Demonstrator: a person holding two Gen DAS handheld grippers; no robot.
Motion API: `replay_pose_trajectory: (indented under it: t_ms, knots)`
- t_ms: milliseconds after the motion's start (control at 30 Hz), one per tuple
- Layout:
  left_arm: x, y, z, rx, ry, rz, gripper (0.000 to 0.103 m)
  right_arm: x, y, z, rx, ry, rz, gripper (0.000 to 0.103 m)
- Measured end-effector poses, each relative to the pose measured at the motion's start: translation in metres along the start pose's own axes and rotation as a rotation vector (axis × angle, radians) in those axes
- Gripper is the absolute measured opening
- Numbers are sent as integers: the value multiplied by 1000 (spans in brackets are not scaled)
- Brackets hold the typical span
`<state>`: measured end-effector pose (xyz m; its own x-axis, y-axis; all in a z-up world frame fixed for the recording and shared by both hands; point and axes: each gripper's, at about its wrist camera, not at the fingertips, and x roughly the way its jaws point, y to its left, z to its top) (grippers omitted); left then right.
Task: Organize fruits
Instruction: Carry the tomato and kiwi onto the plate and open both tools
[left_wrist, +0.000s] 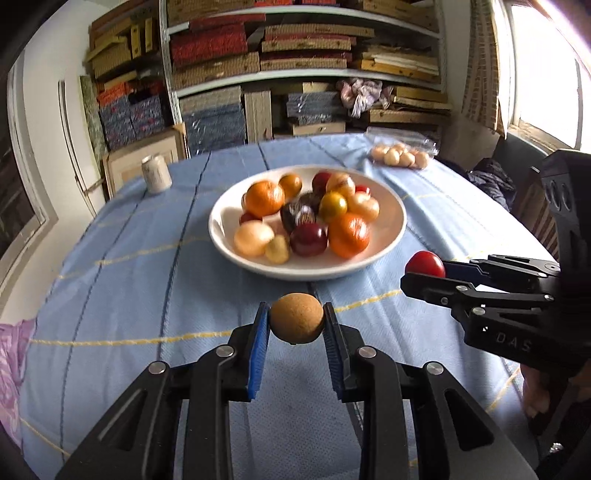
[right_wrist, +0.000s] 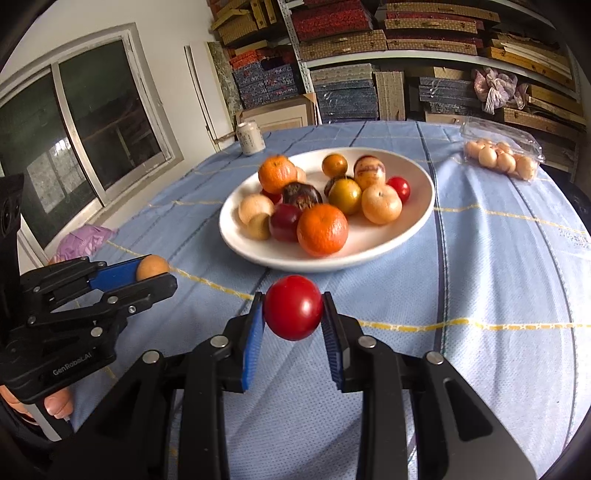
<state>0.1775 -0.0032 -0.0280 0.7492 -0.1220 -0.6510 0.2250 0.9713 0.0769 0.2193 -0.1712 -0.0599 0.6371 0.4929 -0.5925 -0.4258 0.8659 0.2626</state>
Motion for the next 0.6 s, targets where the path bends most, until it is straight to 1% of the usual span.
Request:
replay_pose_trajectory:
  t_ms: [133,300,433,533,600]
  knots:
    - [-3,5,20,-13,-11,-21,29,-16,2,22,-37,-26,-31,29]
    - [5,9,50,-23,-26,-26,29,-25,-4,60,-60,-45,-61,29]
    - [24,15,74,-56,-20,-51,29,-12,-16,89,-44,-29,-69,29]
    - [42,17,87,-75,-7,-70,29,6,-25,103,-31,-12,-75,29]
    - [58,17,95,-77,5,-69,29,20,-29,110,-31,2,-86,29]
